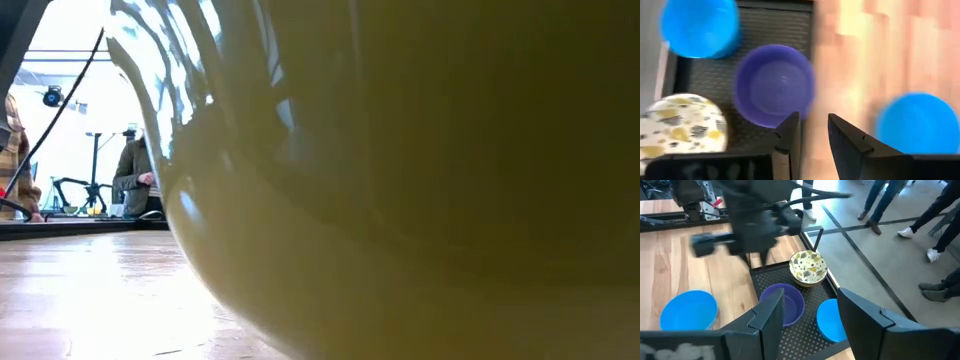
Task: Pick & Place Mini bowls
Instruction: Stack the top blue bowl on top of the blue bowl on the shelf
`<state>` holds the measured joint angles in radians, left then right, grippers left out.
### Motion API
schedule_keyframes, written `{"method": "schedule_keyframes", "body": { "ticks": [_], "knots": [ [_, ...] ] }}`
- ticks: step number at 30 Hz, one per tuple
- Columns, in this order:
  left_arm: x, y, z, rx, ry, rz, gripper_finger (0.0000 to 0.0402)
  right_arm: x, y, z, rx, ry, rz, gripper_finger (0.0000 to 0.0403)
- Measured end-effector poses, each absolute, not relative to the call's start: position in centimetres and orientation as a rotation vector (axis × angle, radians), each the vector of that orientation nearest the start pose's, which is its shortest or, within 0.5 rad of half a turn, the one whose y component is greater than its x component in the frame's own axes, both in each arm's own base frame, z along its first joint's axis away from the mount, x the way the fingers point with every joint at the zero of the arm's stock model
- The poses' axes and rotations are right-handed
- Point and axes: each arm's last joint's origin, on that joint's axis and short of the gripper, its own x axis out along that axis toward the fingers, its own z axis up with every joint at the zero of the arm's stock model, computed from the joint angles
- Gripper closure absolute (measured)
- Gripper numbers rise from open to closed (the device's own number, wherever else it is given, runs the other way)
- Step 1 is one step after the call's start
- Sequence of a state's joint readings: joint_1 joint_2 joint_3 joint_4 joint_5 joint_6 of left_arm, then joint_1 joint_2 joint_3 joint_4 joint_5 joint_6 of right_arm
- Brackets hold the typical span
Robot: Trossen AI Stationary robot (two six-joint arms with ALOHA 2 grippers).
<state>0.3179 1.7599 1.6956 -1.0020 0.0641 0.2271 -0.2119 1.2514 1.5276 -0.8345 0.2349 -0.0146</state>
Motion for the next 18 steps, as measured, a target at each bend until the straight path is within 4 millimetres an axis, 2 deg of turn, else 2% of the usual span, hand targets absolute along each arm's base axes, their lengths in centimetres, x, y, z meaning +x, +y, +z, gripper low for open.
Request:
{"method": "schedule_keyframes", "body": {
  "ticks": [5, 10, 13, 18],
  "knots": [
    [34.7, 6.9, 32.6, 0.033, 1.094, 0.013, 0.0309, 23.1, -5.6, 42.8, -0.046, 0.574, -0.414, 0.0225],
    [35.1, 3.7, 32.1, 0.016, 1.121, -0.031, 0.0309, 23.1, -5.5, 42.7, -0.059, 0.583, -0.352, 0.0225],
    [35.0, 2.5, 30.9, -0.029, 1.158, -0.024, 0.0309, 23.0, -5.2, 42.5, -0.060, 0.602, -0.270, 0.0225],
    [34.7, 1.8, 28.2, -0.125, 1.228, 0.032, 0.0309, 22.9, -5.1, 42.3, -0.058, 0.631, -0.211, 0.0225]
  ]
}}
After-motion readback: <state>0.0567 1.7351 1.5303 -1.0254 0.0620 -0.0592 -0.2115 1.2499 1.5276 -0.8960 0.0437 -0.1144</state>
